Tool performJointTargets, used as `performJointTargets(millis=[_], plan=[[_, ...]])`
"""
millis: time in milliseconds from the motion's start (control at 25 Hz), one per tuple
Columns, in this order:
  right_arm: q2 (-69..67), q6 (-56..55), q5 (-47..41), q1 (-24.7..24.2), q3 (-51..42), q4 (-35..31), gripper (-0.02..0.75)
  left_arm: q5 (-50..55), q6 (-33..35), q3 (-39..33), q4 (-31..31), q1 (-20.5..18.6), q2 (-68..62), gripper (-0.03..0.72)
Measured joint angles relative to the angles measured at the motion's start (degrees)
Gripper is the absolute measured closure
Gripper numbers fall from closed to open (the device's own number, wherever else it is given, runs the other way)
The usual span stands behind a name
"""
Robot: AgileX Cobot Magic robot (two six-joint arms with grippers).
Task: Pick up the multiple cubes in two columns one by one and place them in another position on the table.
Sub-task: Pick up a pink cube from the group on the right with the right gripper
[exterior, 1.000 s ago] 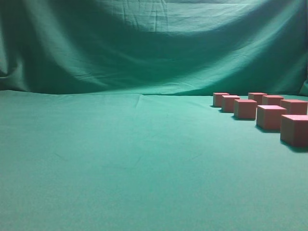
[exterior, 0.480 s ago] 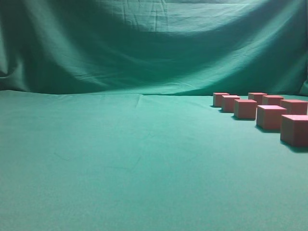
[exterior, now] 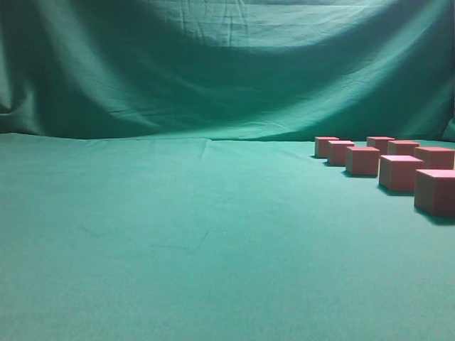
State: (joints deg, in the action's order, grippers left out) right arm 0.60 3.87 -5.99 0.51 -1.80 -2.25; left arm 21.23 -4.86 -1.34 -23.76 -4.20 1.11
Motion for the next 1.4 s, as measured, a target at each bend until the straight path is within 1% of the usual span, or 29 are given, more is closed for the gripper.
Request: performJointTargets(millis=[80,200,240,280,360,480,560,680,840,960,1080,1240,1400], plan=[[0.0,-0.8,4.2,0.0,0.0,-0.1,0.738,0.0,0.0,0.0,0.0,0.0,0.0,0.688],[0.0,-4.7,14.7,0.0,0.0,-0.3,0.738,0.0,0.0,0.0,0.0,0.0,0.0,0.688],[0.0,-5.8,16.5,0.0,0.1,-0.3,0.738,0.0,0.0,0.0,0.0,0.0,0.0,0.688],[0.0,-6.5,16.1,0.0,0.9,-0.3,0.738,0.0,0.0,0.0,0.0,0.0,0.0,0.688],[0.0,-7.2,10.4,0.0,4.4,-0.3,0.738,0.0,0.0,0.0,0.0,0.0,0.0,0.688],[-0.1,-6.7,-3.1,0.0,12.0,0.1,0.738,0.0,0.0,0.0,0.0,0.0,0.0,0.688],[-2.1,-5.2,-9.8,0.0,16.7,0.1,0.738,0.0,0.0,0.0,0.0,0.0,0.0,0.688],[-8.3,-1.7,-16.9,0.0,20.7,0.1,0.738,0.0,0.0,0.0,0.0,0.0,0.0,0.688],[-18.8,1.5,-28.8,0.7,25.3,-0.3,0.738,0.0,0.0,0.0,0.0,0.0,0.0,0.688],[-24.1,1.9,-34.1,3.1,27.4,-0.3,0.738,0.0,0.0,0.0,0.0,0.0,0.0,0.688],[-27.4,2.0,-35.8,4.9,28.1,-1.2,0.738,0.0,0.0,0.0,0.0,0.0,0.0,0.688],[-29.4,4.1,-38.6,5.3,28.4,-6.7,0.738,0.0,0.0,0.0,0.0,0.0,0.0,0.688],[-34.0,11.6,-43.7,5.6,32.9,-11.9,0.738,0.0,0.0,0.0,0.0,0.0,0.0,0.688]])
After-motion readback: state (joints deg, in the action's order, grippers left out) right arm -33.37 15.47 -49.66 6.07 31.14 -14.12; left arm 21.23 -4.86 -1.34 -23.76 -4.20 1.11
